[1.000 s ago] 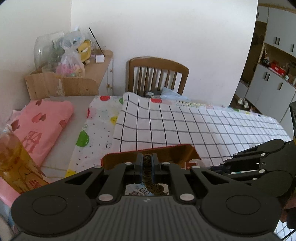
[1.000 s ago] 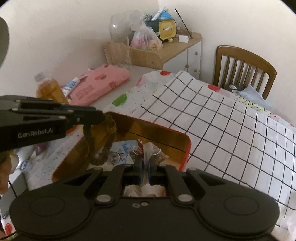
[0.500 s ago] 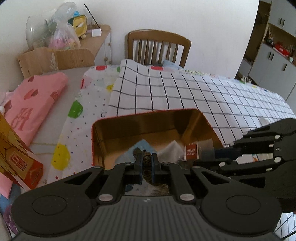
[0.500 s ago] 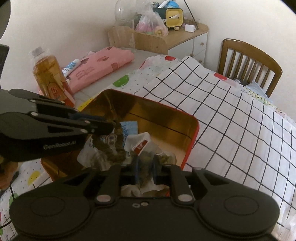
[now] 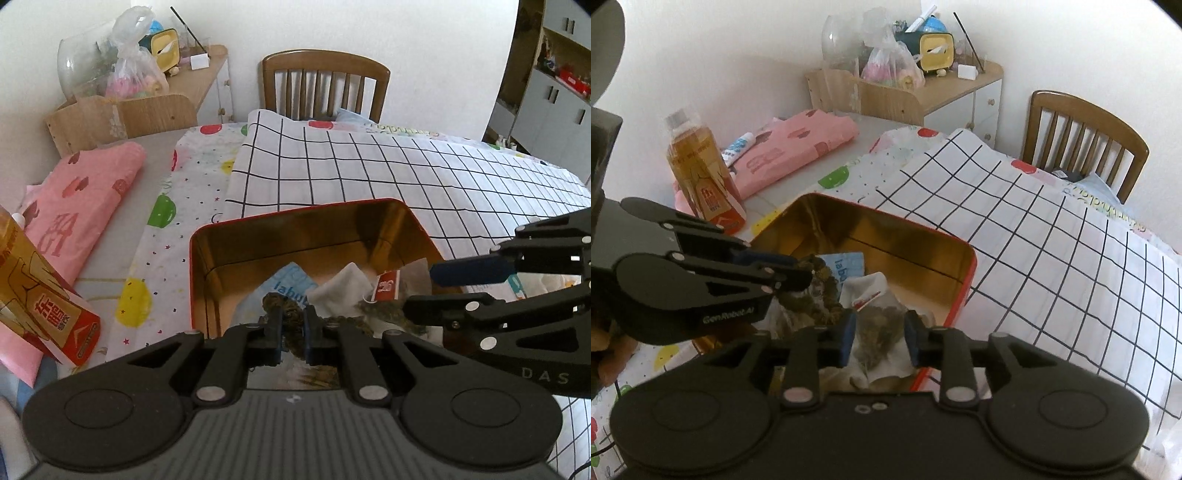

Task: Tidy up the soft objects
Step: 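Lower bead string and tea bag into the tin and open both tools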

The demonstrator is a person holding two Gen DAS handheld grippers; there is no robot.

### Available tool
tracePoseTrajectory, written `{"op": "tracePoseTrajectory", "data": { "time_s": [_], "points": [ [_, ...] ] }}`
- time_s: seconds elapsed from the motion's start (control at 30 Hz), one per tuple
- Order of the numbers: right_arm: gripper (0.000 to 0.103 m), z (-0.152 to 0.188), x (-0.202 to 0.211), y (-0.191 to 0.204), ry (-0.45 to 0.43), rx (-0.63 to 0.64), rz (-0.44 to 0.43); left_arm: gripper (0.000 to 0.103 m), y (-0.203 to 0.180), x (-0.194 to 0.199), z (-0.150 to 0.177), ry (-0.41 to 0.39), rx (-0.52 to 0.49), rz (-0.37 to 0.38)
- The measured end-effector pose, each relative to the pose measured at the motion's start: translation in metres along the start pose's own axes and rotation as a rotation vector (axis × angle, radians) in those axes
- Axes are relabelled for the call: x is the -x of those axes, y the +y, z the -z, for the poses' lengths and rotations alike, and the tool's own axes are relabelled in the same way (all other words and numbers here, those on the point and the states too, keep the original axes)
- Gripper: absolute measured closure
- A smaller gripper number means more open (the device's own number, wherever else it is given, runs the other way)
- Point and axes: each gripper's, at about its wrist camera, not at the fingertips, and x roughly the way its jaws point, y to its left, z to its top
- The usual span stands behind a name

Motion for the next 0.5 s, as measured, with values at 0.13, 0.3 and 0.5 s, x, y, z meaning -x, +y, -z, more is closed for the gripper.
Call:
{"op": "tracePoseTrajectory", "data": {
  "time_s": [0.13, 0.3, 0.5],
  "points": [
    [0.066, 0.002, 0.007, 0.000, -0.016, 0.003, -0.009, 0.089, -0.003, 0.005, 0.002, -0.003, -0.009, -0.009],
    [0.060, 0.006, 0.019, -0.002, -0.036, -0.010, -0.015, 0.050, -0.006, 0.014, 0.004, -0.021, -0.009, -0.011],
    [0.059, 0.011, 0.036, -0.006, -0.057, -0.025, -0.021, 0.032, -0.016, 0.033, 0.007, -0.062, -0.031, -0.020]
  ]
}}
